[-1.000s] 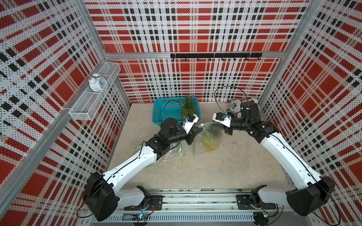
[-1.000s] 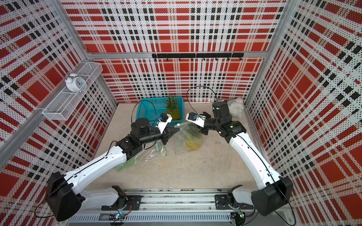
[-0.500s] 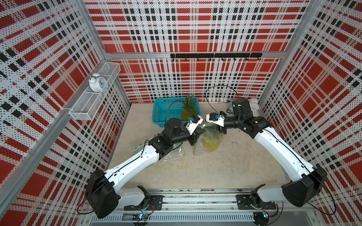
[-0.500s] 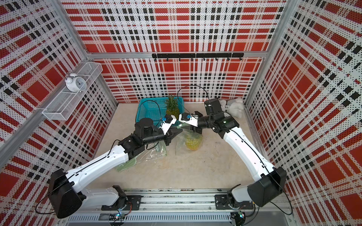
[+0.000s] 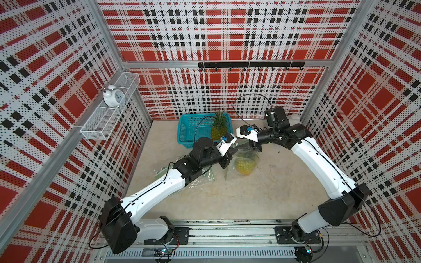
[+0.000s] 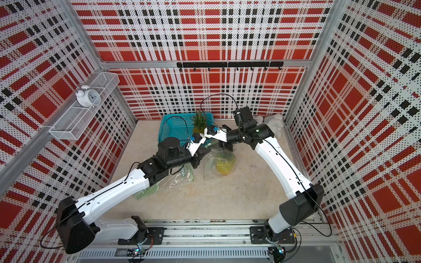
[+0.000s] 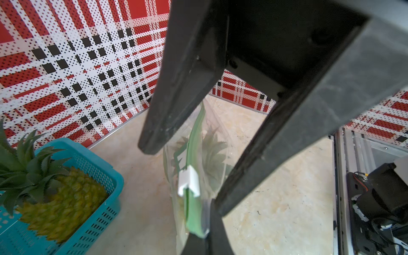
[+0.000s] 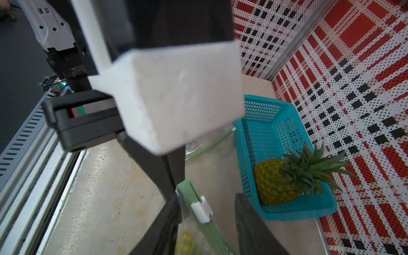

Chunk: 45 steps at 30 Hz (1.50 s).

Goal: Open the zip-top bag and take out the pineapple
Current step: Unzip the zipper on the zipper food storage bag.

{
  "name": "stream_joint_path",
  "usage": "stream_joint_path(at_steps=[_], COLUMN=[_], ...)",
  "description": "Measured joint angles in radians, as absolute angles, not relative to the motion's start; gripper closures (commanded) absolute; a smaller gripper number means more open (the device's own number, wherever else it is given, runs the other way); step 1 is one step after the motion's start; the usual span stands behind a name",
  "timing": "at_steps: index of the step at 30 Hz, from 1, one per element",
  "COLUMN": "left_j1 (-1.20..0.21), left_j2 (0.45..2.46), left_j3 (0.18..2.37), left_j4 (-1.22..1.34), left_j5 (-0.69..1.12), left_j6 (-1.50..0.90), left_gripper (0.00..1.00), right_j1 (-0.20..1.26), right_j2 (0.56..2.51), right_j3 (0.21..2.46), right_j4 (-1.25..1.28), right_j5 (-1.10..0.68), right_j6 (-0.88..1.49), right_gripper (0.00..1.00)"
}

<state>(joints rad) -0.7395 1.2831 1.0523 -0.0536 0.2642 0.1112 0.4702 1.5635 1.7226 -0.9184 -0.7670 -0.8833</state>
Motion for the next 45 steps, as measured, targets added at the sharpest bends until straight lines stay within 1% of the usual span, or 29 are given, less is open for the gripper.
stream_joint_path(at_steps=[5,13,27,37,45], left_j1=[-0.743,-0.744,-0.748,-0.727,-0.708], left_j2=[1.283,1.282,1.282,1.266,1.249], left_j3=[1.056,1.056,1.058,1.052,1.033], left_j4=[-0.067,-0.088,-0.098,-0.083,-0.046], left_j5=[0.242,0.22,0.193,0.209,0.237], left_j6=[0.13,0.146,0.15,0.136,0.126], left_gripper=[1.0,1.0,1.0,1.0,1.0], right_j1=[0.47,0.47,0.47,0.472,0.477], right_j2=[1.596,1.611,1.607,1.576,1.563], right_j3=[1.743,1.761,1.737,1.7,1.699], right_j4=[-0.989,-1.045,-1.024,-0.965,-0.944], right_j5=[-0.776,-0.802,-0.804,-0.756,-0.736], right_j6=[-0.907,-0.939,-0.936,-0.906,-0.895], right_gripper=[0.55,0.6,0.79,0.95,0.96])
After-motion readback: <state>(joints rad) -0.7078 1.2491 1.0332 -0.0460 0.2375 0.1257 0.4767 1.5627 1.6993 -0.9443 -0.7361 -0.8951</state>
